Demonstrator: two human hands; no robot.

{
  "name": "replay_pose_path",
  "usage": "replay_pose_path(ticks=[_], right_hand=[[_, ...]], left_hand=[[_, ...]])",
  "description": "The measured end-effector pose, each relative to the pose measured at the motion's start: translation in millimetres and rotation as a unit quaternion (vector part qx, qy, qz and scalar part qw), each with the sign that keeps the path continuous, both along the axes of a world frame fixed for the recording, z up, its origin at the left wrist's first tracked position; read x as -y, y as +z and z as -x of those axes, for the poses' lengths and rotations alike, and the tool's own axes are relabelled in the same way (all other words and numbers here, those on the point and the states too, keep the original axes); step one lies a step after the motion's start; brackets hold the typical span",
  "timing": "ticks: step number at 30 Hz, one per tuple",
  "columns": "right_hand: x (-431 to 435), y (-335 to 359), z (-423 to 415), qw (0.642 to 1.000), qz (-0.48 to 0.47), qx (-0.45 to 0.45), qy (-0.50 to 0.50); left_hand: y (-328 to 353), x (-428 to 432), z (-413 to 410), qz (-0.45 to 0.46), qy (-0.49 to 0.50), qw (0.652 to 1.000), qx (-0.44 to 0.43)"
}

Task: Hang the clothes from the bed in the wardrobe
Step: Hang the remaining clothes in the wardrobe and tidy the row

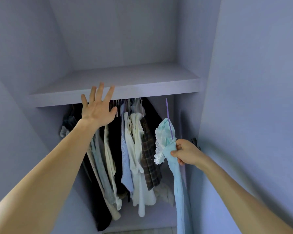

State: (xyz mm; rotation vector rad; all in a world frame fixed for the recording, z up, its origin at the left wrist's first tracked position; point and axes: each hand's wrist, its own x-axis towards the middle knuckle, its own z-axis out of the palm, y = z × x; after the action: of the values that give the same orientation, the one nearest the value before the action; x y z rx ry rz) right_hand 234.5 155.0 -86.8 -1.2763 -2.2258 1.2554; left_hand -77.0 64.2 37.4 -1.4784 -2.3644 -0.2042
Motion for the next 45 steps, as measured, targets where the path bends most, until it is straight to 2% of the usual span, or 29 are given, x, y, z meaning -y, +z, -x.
replay_pose_path(ticks=[8, 14, 17, 21, 26, 32, 38, 41, 45], right_hand=[[-64, -11, 52, 1.0, -0.027, 0.015, 0.001], [-109, -13, 81, 0.996, -0.084, 0.019, 0.014], [-127, -10, 99, 0.994, -0.104, -0.008, -0.011], [-147, -12, 125, 0.993, -0.108, -0.028, -0.036], [-179, -13, 150, 0.99, -0.136, 0.022, -0.028], [-182, -30, 169, 0.99, -0.135, 0.045, -0.025], [-164, -69, 162, 0.977, -0.144, 0.152, 0.031], [-152, -82, 150, 0.983, -0.132, 0.125, -0.019], [-143, -69, 150, 0.984, -0.167, 0.026, -0.053]], left_hand=[[-17, -46, 38, 0.039, 0.023, 0.998, 0.032], [-44, -57, 53, -0.104, -0.01, 0.991, -0.081], [-27, -74, 56, -0.109, -0.038, 0.986, -0.117], [-27, -99, 67, -0.09, -0.011, 0.994, -0.052], [-35, -114, 77, -0.13, -0.004, 0.989, -0.069], [-35, -114, 75, -0.123, -0.006, 0.99, -0.066], [-36, -113, 77, -0.125, -0.006, 0.99, -0.068], [-38, -113, 77, -0.128, -0.008, 0.989, -0.068], [-37, -115, 78, -0.129, -0.004, 0.989, -0.071]])
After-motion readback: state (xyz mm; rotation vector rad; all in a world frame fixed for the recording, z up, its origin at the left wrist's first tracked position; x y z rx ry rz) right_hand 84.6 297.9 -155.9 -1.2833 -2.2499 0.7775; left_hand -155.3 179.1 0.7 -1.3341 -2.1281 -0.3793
